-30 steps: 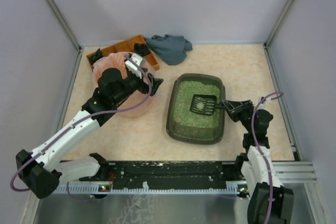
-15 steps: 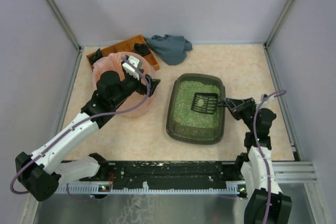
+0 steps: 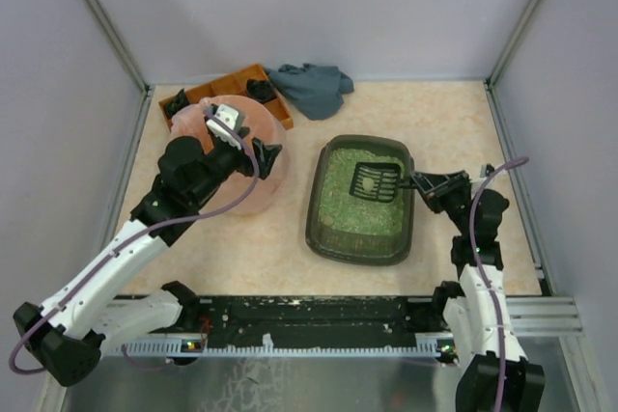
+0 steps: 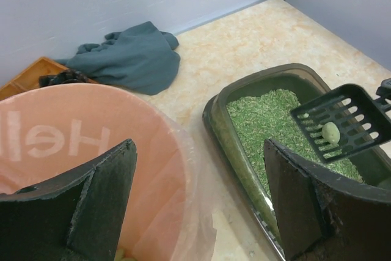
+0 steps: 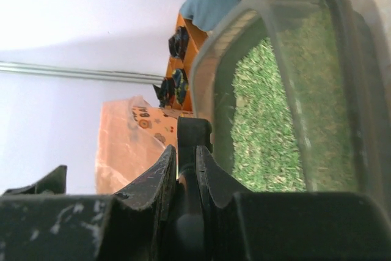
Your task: Clean the litter box
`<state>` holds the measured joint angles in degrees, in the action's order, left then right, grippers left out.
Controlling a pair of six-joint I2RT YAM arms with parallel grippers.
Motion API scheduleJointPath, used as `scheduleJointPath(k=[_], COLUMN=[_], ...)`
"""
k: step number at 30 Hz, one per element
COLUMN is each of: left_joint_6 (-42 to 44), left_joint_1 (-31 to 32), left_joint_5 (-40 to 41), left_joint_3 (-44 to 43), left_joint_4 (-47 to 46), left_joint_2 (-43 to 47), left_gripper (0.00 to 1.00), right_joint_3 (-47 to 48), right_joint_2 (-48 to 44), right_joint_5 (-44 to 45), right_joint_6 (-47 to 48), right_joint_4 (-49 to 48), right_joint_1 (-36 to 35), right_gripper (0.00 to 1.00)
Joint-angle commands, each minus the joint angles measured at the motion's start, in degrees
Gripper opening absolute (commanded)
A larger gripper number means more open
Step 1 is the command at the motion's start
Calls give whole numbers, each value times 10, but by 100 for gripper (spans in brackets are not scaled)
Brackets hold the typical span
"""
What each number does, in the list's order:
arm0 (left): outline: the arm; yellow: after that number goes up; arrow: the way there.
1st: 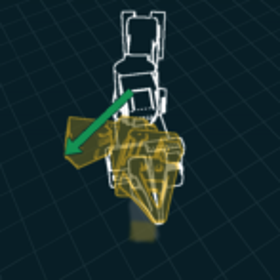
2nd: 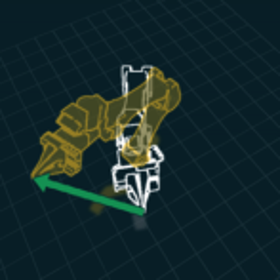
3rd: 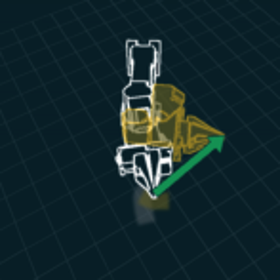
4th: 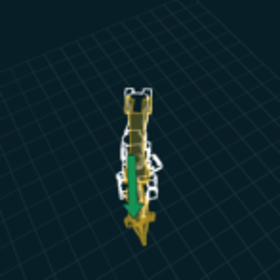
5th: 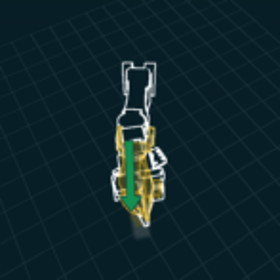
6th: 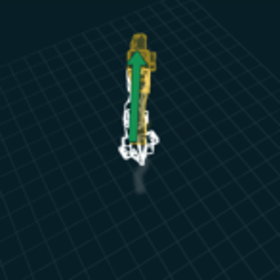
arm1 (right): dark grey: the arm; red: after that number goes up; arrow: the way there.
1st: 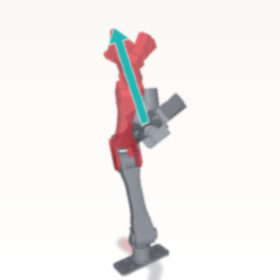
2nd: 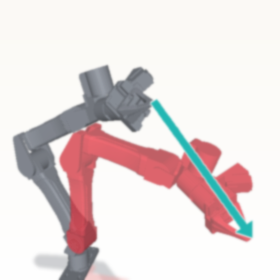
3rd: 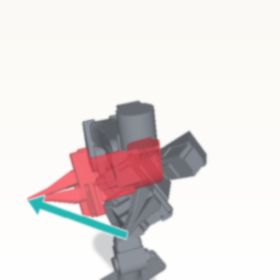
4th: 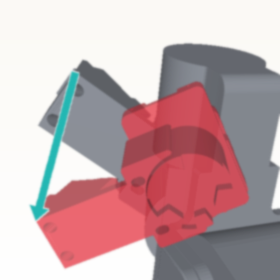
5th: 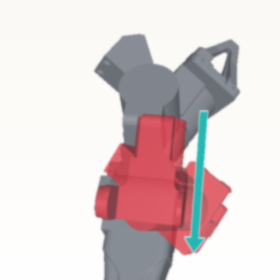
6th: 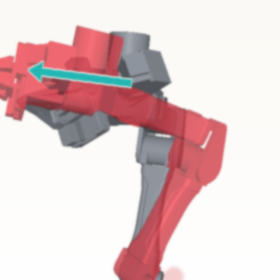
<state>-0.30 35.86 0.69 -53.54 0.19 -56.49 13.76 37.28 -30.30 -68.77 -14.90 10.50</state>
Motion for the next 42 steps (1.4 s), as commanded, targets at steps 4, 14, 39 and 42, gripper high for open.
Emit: scheduleJointPath(k=[4, 14, 39, 42], left_joint_6=[-41, -66, -87, -90], left_joint_1=[-3, -3, -3, -3], left_joint_5=[84, 126, 162, 161], left_joint_3=[-51, -75, -87, -85], left_joint_4=[116, 211, 281, 283], left_joint_2=[90, 167, 221, 221], left_gripper=[90, 90, 90, 90], right_joint_3=[163, 364, 941, 956], right_joint_2=[5, 168, 632, 633], right_joint_5=[103, 246, 256, 261], right_joint_6=[-25, -5, 607, 650], right_joint_4=[96, 87, 152, 160], right_joint_1=[-55, -249, -554, -570], right_gripper=[0, 0, 0, 0])
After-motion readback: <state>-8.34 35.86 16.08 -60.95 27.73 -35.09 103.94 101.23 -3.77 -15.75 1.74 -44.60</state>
